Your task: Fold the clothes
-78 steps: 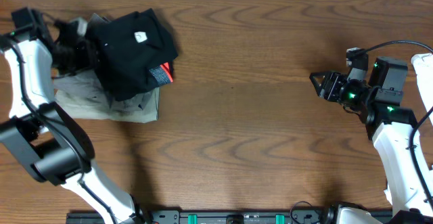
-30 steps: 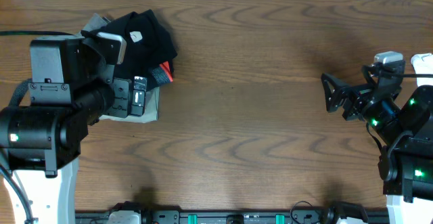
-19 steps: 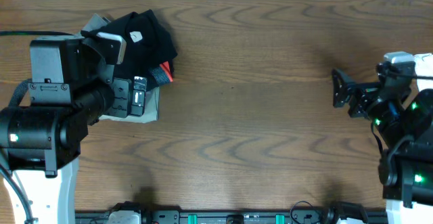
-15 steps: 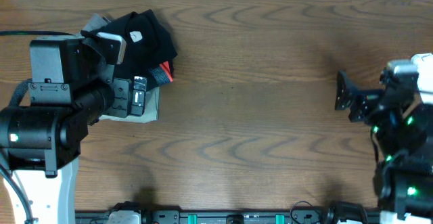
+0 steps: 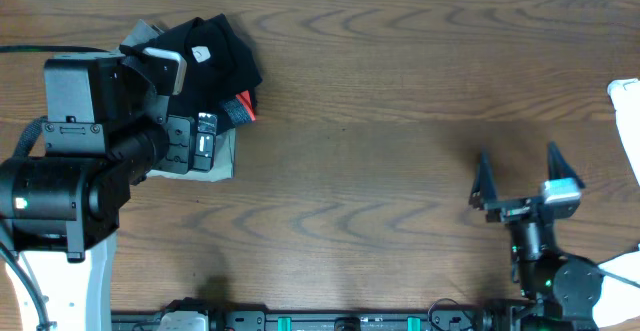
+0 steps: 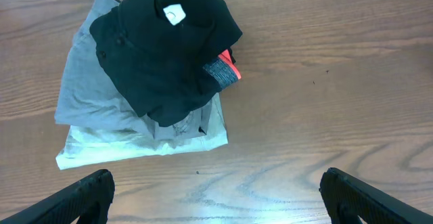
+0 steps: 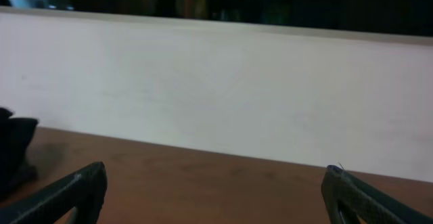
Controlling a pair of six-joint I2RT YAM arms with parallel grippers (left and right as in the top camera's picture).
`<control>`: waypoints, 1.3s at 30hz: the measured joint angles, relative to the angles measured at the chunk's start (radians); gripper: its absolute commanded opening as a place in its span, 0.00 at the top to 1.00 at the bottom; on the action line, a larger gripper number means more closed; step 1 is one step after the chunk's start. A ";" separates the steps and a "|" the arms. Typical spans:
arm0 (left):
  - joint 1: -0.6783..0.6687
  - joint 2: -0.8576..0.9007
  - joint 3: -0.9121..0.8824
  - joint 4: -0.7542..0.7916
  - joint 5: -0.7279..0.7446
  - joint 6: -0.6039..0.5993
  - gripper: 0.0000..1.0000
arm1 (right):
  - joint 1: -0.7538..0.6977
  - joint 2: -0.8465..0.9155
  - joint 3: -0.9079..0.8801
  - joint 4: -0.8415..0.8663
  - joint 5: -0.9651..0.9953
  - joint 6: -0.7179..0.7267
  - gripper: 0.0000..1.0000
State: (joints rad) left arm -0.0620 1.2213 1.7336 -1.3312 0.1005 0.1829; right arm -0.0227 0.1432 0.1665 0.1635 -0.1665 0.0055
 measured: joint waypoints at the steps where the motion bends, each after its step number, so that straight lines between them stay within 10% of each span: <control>1: 0.000 0.000 0.000 0.000 0.000 0.000 0.02 | 0.014 -0.019 -0.026 0.013 0.005 0.000 0.01; 39: 0.000 0.000 0.000 0.000 0.000 0.000 0.02 | 0.095 -0.129 -0.159 -0.230 0.122 0.036 0.01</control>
State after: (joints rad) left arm -0.0620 1.2213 1.7336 -1.3312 0.1005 0.1825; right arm 0.0719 0.0139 0.0071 -0.0662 -0.0444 0.0414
